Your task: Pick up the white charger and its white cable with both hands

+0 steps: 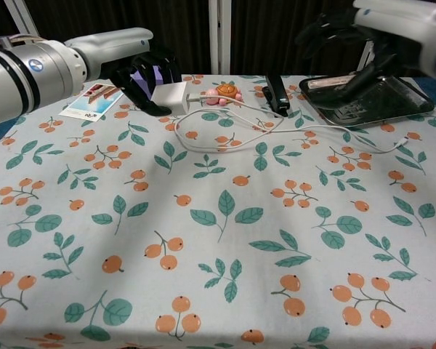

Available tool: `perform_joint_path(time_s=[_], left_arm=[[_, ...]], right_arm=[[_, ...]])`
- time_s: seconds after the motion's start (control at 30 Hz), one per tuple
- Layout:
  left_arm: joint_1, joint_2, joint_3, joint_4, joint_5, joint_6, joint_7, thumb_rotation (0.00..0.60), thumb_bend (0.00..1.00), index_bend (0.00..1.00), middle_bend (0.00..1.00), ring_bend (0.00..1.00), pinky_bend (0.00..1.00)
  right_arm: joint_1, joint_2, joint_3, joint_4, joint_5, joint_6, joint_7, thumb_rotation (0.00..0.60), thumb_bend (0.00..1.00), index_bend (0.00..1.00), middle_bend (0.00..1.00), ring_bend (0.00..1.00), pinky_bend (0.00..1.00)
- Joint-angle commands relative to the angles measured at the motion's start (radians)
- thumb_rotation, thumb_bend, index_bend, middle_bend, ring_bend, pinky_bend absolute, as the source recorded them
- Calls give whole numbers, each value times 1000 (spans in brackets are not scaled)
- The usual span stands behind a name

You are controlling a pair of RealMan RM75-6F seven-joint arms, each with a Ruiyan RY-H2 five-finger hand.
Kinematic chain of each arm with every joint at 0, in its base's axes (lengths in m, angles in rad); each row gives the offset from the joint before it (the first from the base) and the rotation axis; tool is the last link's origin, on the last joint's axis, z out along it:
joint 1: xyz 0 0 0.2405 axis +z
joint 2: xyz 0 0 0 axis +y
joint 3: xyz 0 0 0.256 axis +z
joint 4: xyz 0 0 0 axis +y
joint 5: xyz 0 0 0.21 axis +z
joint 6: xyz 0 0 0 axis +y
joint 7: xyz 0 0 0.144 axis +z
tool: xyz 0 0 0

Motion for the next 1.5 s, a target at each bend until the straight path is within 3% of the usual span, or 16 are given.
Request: perform_joint_path(time_s=[0.03,0.23,0.53,1.5], left_arm=[[-12,-9,-2,-18,-11,12,17,600,367,564,569,418,271],[-21,-21,4,-48,-22,39,45,600,367,564,569,418,271],[-42,-56,7,-48,-57,73,93,600,366,564,569,418,272],[-82,-97,13,-15,-102,105,161,600,365,564,568,418,277]], right_arm=[[99,-145,47,107,106,63,-98,600,171,292,252,5,0],[170,-273,81,212,173,112,-133,600,210,382,275,19,0],[242,-374,119,302,229,150,-179,600,229,474,286,29,0],[278,-433,152,388,302,100,-112,600,261,497,290,29,0]])
